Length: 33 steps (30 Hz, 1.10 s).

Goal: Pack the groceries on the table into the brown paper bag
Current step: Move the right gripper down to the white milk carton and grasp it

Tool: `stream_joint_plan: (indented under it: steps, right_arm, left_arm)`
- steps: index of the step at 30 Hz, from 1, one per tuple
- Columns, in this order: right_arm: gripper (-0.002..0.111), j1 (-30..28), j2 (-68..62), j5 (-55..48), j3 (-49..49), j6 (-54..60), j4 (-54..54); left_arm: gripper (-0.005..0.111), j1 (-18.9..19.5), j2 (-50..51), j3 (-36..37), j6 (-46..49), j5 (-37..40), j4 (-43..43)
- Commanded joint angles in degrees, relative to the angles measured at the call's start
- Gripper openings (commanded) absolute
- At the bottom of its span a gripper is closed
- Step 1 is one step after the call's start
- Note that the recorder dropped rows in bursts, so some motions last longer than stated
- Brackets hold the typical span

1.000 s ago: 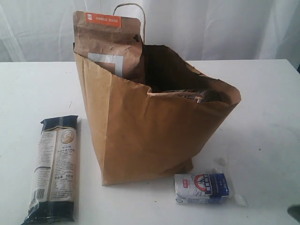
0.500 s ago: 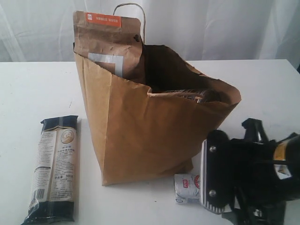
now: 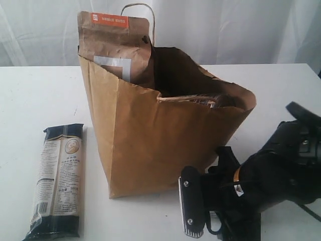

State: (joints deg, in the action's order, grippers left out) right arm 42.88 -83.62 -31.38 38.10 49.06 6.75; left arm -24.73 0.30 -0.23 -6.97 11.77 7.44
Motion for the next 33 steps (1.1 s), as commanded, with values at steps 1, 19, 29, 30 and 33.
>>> stream_joint_plan:
  steps: [1,19,29,30,33]
  right_arm:
    - [0.068,-0.1,-3.4,4.1,-0.5,0.9,1.6]
    - [0.019,3.1,-3.3,-7.2,-0.5,-8.9,-4.5]
    - [0.023,7.4,0.8,-10.4,-0.5,-8.9,-7.2]
    - [0.027,7.4,1.2,-9.8,-0.5,-8.9,-6.8]
    - [0.045,7.4,2.6,-9.2,0.0,-9.8,-6.8]
  left_arm:
    - [0.0,0.1,-0.3,0.2,-0.5,-0.1,0.1]
    - [0.0,0.1,-0.3,0.2,-0.5,-0.1,0.1]
    - [0.0,0.1,-0.3,0.2,-0.5,-0.1,0.1]
    - [0.0,0.1,-0.3,0.2,-0.5,-0.1,0.1]
    - [0.0,0.1,-0.3,0.2,-0.5,-0.1,0.1]
